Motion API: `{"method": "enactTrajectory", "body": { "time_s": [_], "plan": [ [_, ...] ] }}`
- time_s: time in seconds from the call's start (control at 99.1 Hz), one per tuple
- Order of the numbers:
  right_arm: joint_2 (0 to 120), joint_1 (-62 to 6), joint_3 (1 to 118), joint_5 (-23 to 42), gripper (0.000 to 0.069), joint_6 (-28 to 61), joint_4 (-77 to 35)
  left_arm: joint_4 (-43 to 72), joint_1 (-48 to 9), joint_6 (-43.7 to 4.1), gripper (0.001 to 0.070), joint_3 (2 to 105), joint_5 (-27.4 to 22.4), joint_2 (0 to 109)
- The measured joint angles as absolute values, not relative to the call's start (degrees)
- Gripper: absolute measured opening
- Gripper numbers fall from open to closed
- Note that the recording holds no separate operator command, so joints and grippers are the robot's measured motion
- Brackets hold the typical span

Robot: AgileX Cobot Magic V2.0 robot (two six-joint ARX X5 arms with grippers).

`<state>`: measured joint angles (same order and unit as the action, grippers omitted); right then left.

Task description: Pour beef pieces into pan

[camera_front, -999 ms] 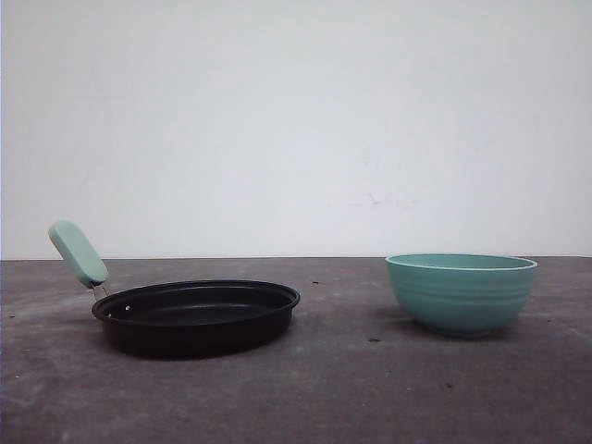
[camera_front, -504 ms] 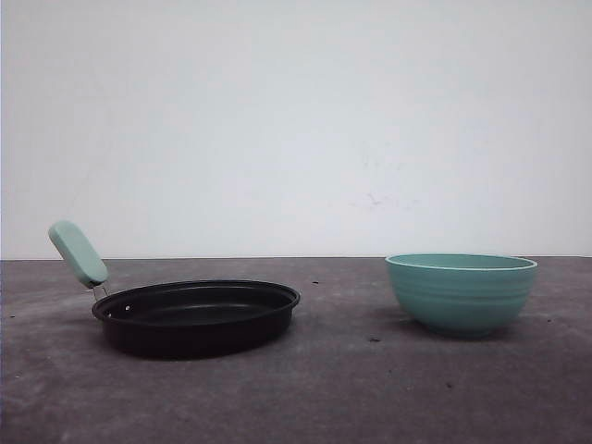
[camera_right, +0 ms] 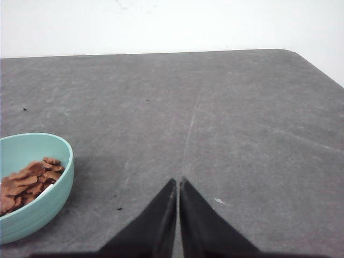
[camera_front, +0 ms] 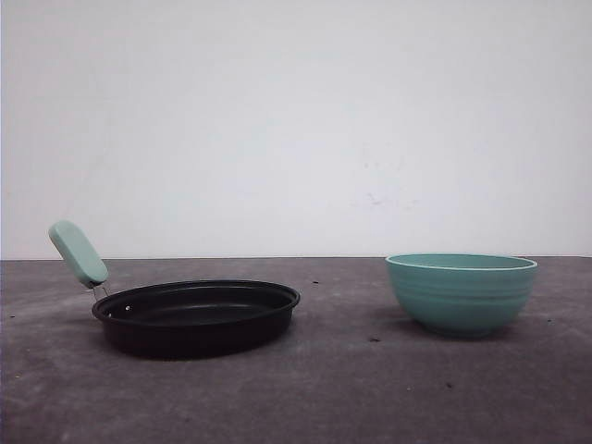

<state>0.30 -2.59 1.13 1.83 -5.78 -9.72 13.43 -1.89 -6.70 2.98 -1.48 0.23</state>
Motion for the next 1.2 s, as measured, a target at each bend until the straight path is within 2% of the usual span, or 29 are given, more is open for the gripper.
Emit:
{"method": "enactTrajectory", "body": {
  "time_s": [0.182,0.434,0.535,0.686,0.868,1.059,1.2],
  "plan": [
    [1.61,-2.59,1.13,3.64,0.0009,-5.74,-10.15,13.43,-1.89,-6.70,0.0013,2.98,-1.48,0.23],
    [2.02,-2.57,1.10,2.96,0.0009,-6.66,-7.49,13.34,-1.89,-7.57,0.0013,2.98,-1.85,0.23],
    [2.02,-2.57,1.10,1.48,0.0009,-9.19,-5.72,13.21,-1.89,-11.60,0.0013,2.96,-3.77,0.23],
    [2.02,-2.57,1.10,-4.01,0.0009,-14.41,-4.93,12.93,-1.89,-21.98,0.0013,2.96,-8.49,0.23],
    [2.02,-2.57,1.72,-7.79,0.0009,-21.61,-3.68,11.75,-1.89,-31.07,0.0013,3.16,-16.91,0.25],
    [3.25,-2.57,12.34,-10.46,0.0009,-24.08,-5.30,15.84,-1.89,-35.31,0.0013,12.53,-18.00,3.42],
    [8.56,-2.57,24.86,-10.48,0.0009,-22.37,-6.48,20.18,-1.89,-34.57,0.0013,24.97,-18.17,11.38]
  ]
}}
